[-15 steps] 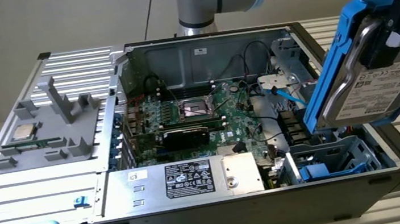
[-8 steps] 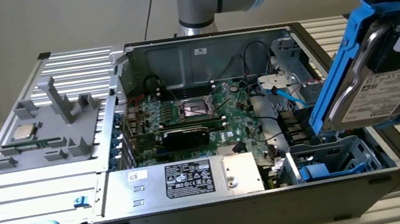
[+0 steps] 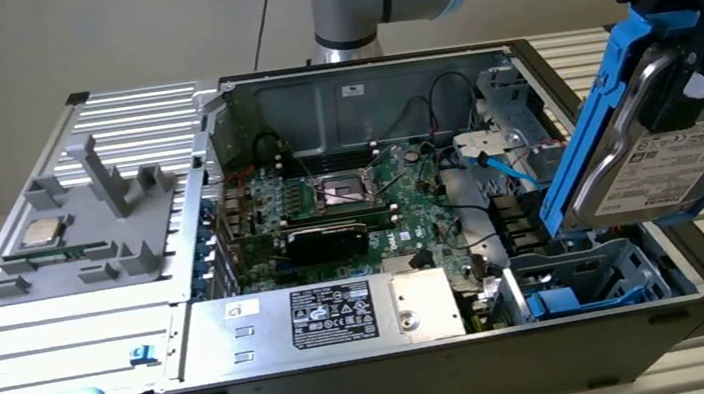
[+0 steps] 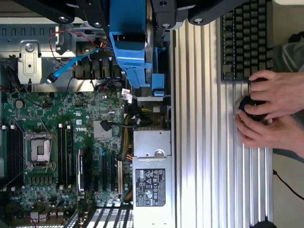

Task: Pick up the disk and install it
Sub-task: 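Pick up the disk, then insert the disk into the insertion slot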

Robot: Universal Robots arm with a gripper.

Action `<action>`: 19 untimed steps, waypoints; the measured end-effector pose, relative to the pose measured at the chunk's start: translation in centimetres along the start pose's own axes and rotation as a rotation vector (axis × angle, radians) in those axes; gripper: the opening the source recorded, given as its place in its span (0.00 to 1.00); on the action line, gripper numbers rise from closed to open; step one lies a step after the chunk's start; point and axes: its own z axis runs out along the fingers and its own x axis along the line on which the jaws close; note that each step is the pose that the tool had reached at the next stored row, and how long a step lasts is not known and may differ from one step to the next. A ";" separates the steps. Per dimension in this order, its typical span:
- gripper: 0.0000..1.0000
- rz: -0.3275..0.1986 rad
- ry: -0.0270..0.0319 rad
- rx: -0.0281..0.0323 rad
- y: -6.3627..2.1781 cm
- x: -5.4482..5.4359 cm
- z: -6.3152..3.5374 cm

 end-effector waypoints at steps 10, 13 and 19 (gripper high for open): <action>0.37 0.000 -0.0003 -0.0013 0.00 0.1 0.01; 0.37 0.000 -0.0003 -0.0016 0.00 0.1 0.00; 0.37 0.000 -0.0004 -0.0022 0.00 0.1 0.12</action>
